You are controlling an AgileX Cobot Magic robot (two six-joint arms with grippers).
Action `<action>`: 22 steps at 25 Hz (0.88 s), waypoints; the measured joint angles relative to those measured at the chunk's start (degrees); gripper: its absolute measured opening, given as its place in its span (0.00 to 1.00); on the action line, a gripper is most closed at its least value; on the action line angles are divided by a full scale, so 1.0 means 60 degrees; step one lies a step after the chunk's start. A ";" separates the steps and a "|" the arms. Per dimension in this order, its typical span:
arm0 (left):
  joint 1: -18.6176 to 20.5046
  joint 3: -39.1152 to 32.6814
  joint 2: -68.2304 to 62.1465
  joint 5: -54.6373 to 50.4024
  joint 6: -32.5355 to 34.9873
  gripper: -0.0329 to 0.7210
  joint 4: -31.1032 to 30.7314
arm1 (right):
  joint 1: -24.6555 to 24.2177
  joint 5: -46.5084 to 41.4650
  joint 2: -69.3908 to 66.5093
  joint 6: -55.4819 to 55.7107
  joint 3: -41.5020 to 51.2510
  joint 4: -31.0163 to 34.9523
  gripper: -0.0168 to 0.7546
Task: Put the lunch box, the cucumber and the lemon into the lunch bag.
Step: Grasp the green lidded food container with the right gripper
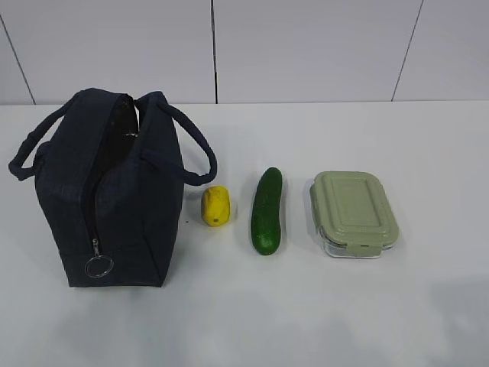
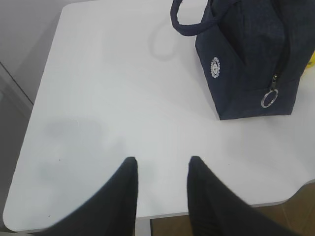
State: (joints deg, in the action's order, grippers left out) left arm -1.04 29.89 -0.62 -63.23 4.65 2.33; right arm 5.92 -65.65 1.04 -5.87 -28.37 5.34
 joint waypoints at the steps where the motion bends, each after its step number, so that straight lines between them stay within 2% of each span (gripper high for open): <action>1: 0.0000 0.0000 0.0000 0.0000 0.0000 0.37 0.0000 | 0.0000 0.0000 0.0000 0.0000 0.0000 0.0000 0.55; 22: 0.0000 0.0000 0.0000 0.0000 0.0000 0.37 0.0000 | 0.0000 0.0000 0.0000 0.0000 0.0000 0.0000 0.55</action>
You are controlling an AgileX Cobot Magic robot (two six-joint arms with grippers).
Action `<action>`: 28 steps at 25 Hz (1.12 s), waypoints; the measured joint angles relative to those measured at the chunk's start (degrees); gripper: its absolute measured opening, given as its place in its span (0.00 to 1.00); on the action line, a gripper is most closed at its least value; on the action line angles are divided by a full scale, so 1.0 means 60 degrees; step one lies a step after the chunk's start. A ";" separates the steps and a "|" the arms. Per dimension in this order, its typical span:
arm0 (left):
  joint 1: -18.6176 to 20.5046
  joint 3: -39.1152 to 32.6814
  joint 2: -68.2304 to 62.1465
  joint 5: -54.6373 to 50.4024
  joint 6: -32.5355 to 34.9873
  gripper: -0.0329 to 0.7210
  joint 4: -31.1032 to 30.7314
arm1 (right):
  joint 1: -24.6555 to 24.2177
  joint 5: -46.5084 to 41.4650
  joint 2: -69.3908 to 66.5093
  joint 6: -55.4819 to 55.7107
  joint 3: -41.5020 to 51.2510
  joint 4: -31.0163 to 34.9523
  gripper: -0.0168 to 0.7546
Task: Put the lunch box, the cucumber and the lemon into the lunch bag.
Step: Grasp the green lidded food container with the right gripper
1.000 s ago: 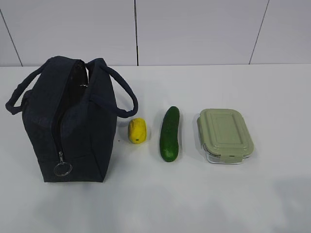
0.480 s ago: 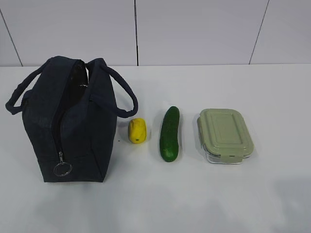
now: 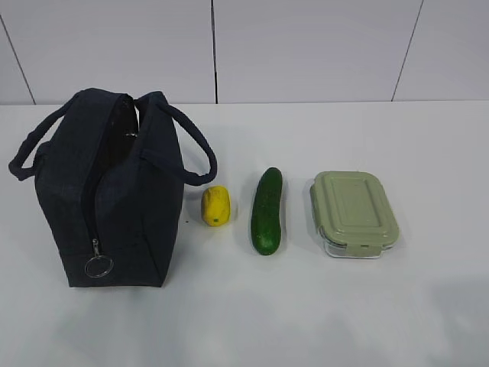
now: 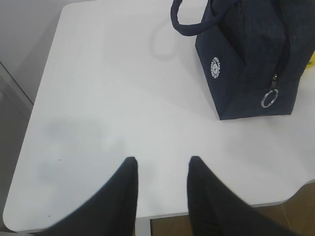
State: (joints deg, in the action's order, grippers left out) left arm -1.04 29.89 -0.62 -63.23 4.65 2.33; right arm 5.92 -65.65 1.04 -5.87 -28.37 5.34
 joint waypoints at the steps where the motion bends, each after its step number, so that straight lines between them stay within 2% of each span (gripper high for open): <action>1: 0.0000 0.0000 0.0000 0.0000 0.0000 0.37 0.0000 | 0.0000 0.0000 0.0000 0.0000 0.0000 0.0000 0.55; 9: 0.0000 0.0000 0.0000 0.0000 0.0000 0.37 0.0000 | 0.0000 0.0015 0.0000 0.0000 -0.0018 0.0000 0.55; 13: 0.0000 0.0000 0.0000 0.0000 0.0000 0.37 0.0000 | 0.0000 0.0130 -0.0255 0.0000 -0.0144 0.0628 0.55; 20: 0.0000 0.0000 0.0000 0.0000 0.0000 0.37 0.0000 | 0.0000 0.1071 -0.2839 -0.0242 -0.0167 0.3200 0.55; 28: 0.0000 0.0000 0.0000 0.0000 0.0000 0.35 0.0000 | 0.0000 0.1809 -0.6736 -0.2485 -0.0981 0.6877 0.55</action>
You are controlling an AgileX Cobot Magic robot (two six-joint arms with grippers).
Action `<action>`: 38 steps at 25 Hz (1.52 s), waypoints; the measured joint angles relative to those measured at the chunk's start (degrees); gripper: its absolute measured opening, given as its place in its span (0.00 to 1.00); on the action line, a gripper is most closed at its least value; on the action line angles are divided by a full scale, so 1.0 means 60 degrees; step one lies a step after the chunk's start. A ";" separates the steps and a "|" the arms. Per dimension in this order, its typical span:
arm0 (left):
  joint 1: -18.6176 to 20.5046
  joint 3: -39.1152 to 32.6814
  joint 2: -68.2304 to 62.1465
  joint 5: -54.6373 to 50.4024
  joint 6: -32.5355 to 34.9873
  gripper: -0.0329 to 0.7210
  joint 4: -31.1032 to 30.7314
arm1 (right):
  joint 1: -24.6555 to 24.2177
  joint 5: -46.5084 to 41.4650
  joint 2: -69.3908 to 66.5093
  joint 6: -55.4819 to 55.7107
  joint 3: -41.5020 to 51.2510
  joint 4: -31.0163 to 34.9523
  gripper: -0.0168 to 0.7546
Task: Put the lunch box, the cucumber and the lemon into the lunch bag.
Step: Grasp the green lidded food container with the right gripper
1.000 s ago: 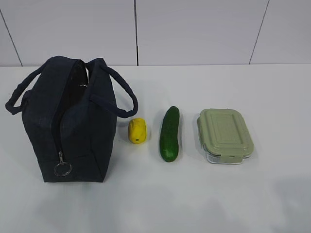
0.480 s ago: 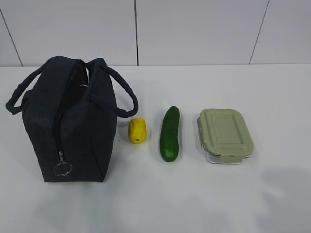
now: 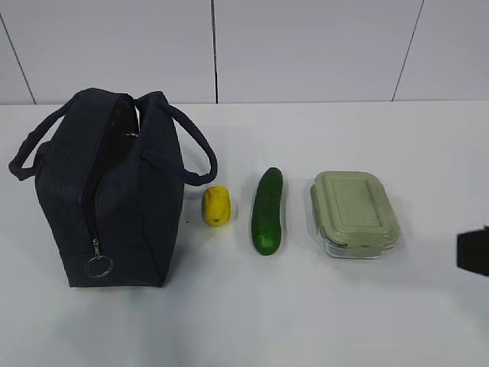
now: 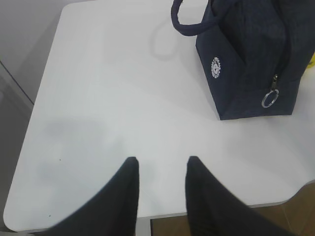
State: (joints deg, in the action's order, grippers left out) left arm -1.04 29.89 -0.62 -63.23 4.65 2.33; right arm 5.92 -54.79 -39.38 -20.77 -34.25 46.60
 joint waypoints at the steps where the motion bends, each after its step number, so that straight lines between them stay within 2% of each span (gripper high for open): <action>1: 0.0000 0.0000 0.0000 0.0000 0.0000 0.35 0.0000 | 0.0000 0.0000 -0.0499 -0.0328 -0.0208 0.0265 0.55; 7: 0.0000 0.0000 0.0000 0.0000 0.0000 0.34 0.0000 | -0.0025 -0.0091 -0.3296 -0.1397 -0.1459 0.0961 0.55; 10: 0.0000 0.0000 0.0000 0.0000 0.0000 0.34 0.0000 | -0.0296 -0.0570 -0.4552 -0.2082 -0.2048 0.1551 0.55; 15: 0.0000 0.0000 0.0000 0.0000 0.0000 0.34 0.0000 | -0.1614 -0.1933 -0.6373 -0.3314 -0.2733 0.2486 0.55; 20: 0.0000 0.0000 0.0000 0.0000 0.0000 0.34 0.0000 | -0.2965 -0.2115 -0.7817 -0.4485 -0.2991 0.3101 0.55; 33: 0.0000 0.0000 0.0000 0.0017 0.0000 0.34 0.0000 | -0.3436 -0.2133 -1.0543 -0.5672 -0.4612 0.1935 0.56; 38: 0.0000 0.0000 0.0000 0.0017 0.0000 0.34 0.0000 | -0.3440 -0.2133 -1.1612 -0.6062 -0.5220 0.1777 0.72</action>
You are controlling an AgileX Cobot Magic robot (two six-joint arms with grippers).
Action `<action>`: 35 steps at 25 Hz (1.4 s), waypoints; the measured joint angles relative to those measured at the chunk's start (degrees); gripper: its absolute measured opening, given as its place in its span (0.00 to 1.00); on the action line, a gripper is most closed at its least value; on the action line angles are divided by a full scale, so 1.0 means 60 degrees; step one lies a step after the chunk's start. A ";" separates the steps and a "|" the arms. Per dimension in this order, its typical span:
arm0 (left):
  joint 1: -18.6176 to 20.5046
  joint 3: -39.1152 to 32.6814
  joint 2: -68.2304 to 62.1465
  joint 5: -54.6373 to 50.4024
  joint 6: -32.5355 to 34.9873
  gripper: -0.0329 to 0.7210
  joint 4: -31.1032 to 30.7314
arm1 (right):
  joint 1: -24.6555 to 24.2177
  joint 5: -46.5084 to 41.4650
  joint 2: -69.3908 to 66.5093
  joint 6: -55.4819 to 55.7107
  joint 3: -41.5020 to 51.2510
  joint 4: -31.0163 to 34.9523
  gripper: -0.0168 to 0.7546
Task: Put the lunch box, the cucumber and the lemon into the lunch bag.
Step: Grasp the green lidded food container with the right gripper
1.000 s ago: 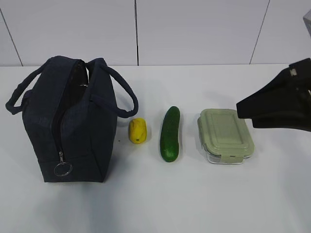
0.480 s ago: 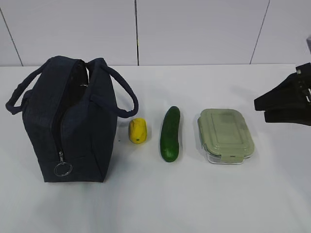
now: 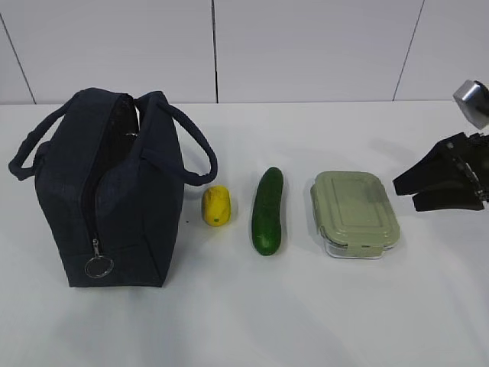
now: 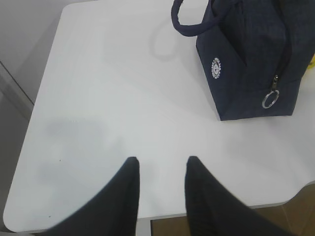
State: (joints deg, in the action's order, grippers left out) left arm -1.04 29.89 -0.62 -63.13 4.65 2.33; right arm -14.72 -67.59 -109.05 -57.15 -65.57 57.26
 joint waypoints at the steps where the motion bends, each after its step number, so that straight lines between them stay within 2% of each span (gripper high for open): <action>1: 0.0000 0.0000 0.0000 0.0000 0.0000 0.34 0.0000 | 0.0000 0.0000 -0.0172 -0.0097 -0.0095 0.0000 0.77; 4: 0.0000 0.0000 0.0000 0.0000 0.0000 0.34 0.0000 | 0.0000 0.0000 -0.0566 -0.0368 -0.0297 0.0000 0.85; 7: 0.0000 0.0000 0.0000 0.0000 0.0000 0.34 0.0000 | 0.0000 0.0000 -0.0955 -0.0564 -0.0431 0.0021 0.88; 23: 0.0000 0.0000 0.0000 0.0000 0.0000 0.34 0.0000 | 0.0000 0.0018 -0.2544 -0.0934 -0.1636 0.0593 0.88; 35: 0.0000 0.0000 0.0000 0.0000 0.0000 0.34 0.0000 | 0.0134 0.0054 -0.3132 -0.1110 -0.1700 0.0985 0.88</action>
State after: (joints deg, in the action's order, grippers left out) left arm -1.04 29.89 -0.62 -63.13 4.65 2.33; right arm -13.92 -67.27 -127.84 -63.81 -75.77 63.17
